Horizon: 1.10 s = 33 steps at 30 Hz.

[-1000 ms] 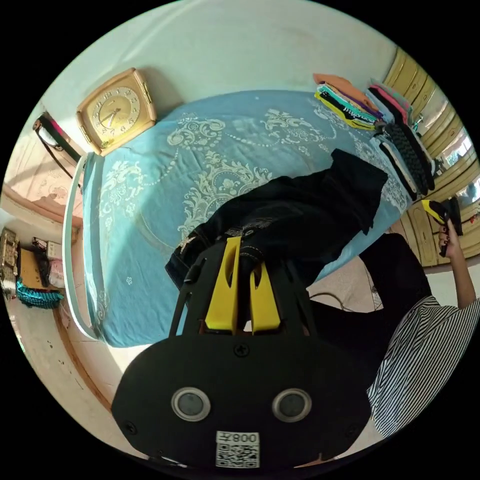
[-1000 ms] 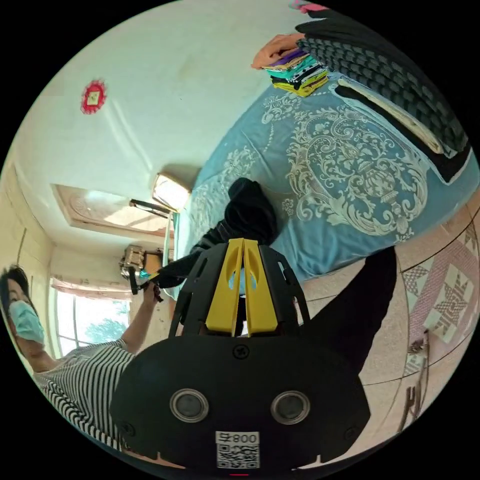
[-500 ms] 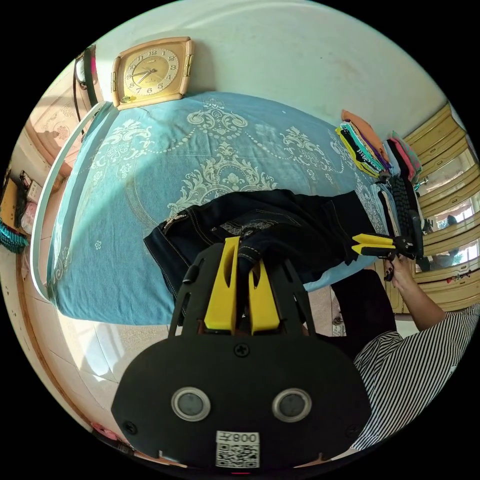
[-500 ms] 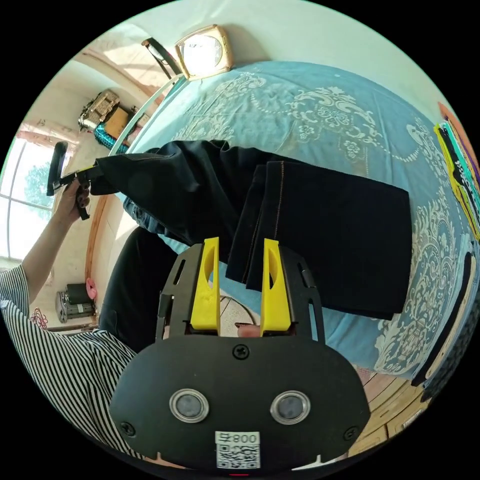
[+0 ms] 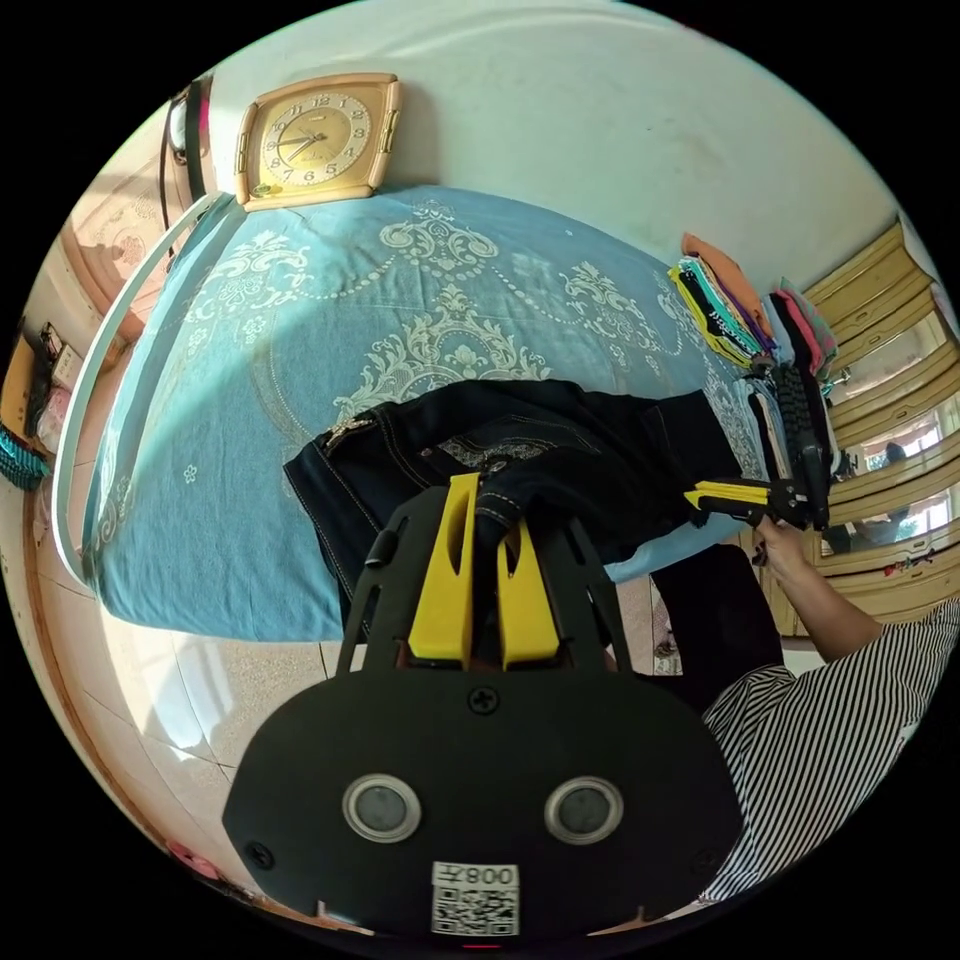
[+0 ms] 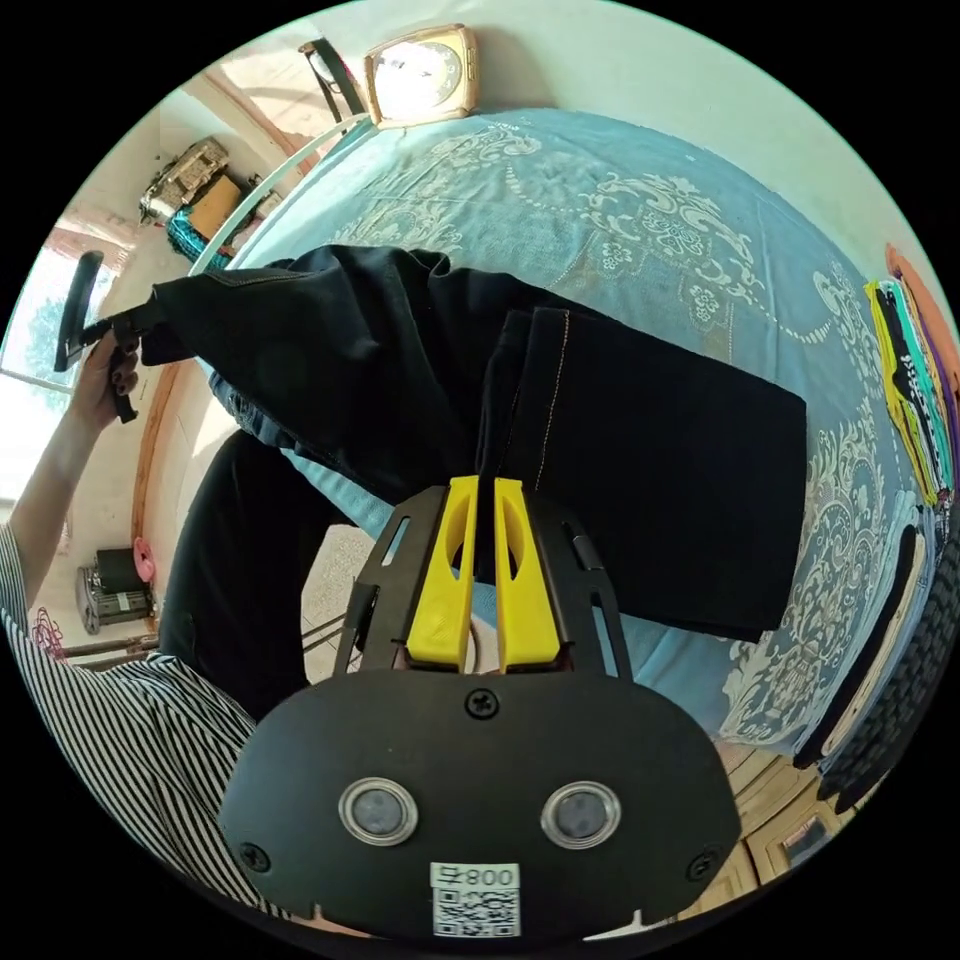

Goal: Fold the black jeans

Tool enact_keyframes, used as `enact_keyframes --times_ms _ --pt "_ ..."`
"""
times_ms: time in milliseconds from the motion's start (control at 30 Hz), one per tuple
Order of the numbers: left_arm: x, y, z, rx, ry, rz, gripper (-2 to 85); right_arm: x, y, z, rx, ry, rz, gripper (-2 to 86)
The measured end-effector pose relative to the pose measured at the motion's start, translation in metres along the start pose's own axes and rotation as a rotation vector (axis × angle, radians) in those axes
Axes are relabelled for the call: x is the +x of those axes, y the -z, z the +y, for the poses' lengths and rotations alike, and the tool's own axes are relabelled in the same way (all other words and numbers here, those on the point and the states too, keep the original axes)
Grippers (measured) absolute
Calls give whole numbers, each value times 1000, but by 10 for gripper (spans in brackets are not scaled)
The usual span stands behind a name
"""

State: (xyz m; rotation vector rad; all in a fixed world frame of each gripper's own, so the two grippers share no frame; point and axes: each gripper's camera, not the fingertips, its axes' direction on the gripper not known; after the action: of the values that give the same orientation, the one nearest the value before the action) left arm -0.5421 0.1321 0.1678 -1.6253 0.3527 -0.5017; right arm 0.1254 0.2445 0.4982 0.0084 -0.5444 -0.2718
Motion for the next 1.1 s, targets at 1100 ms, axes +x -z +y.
enact_keyframes --times_ms 1100 --pt "-271 -111 42 -77 680 271 122 401 91 174 150 -594 -329 55"
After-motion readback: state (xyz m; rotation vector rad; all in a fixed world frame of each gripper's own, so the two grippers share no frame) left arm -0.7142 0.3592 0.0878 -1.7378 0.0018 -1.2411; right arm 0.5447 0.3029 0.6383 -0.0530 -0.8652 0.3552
